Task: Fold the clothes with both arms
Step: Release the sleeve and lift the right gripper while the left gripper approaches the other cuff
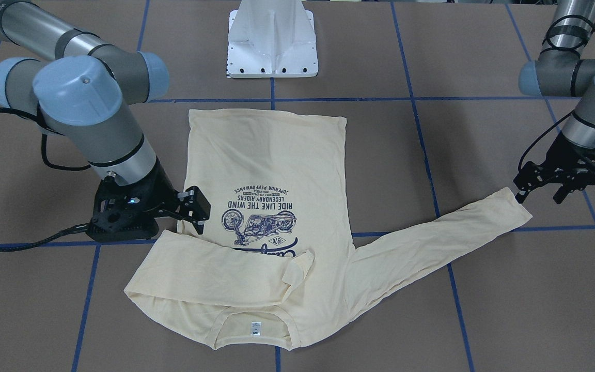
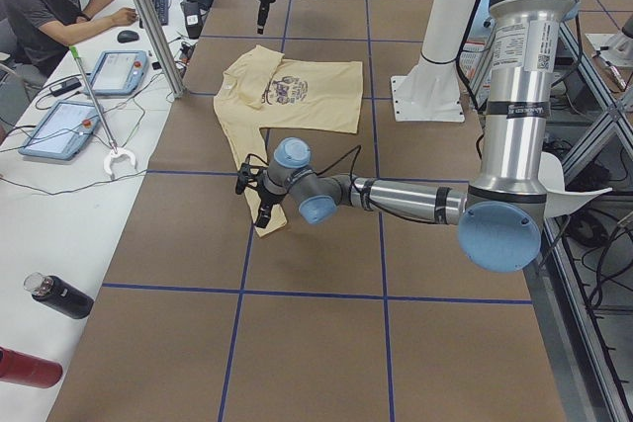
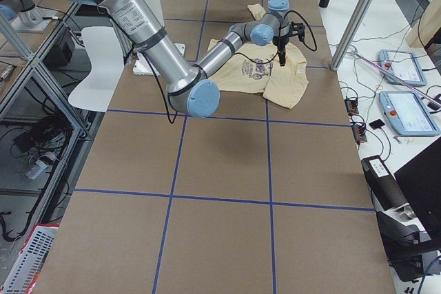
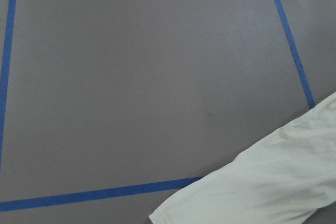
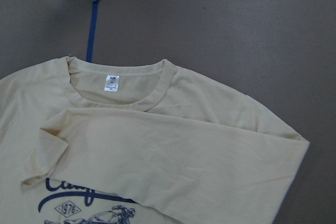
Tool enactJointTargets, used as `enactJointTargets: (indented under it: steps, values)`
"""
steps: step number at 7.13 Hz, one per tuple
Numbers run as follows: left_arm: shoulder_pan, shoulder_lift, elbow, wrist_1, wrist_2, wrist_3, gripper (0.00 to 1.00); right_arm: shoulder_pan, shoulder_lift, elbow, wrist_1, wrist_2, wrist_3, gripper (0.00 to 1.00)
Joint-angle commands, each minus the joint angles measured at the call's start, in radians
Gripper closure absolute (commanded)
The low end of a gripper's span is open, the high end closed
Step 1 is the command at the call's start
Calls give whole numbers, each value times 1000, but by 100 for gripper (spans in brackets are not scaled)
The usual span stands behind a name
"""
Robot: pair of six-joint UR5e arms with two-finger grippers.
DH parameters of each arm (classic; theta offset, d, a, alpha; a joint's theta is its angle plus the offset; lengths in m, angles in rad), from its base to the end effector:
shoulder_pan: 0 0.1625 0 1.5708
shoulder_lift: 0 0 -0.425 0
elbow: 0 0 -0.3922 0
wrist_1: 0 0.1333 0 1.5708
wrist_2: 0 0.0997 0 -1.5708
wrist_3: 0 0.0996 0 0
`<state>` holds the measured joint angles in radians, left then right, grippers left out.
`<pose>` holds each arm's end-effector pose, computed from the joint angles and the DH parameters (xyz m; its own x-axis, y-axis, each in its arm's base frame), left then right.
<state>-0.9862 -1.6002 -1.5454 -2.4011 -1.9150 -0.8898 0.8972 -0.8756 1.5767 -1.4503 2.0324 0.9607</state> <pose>0.2155 -0.5063 0.5749 0.6954 0.0231 -0.7183 0.2694 0.9182 0.2903 -0.3703 -0.6066 0.2236 0.6326 -0.0298 0.7739 -0.1634 0.9716 0.1709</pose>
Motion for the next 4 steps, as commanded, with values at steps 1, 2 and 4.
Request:
enactJointTargets:
  steps: [1,2,4]
  values:
    - [64,-1,31,-9,69,-55,1,37,-69,115,-111,20,-97,0]
    - [70,-9,66,-21,71,-54,2,40,-82,123,-110,20,-102,0]
    - [70,-10,109,-61,70,-49,11,38,-79,124,-111,20,-102,0]
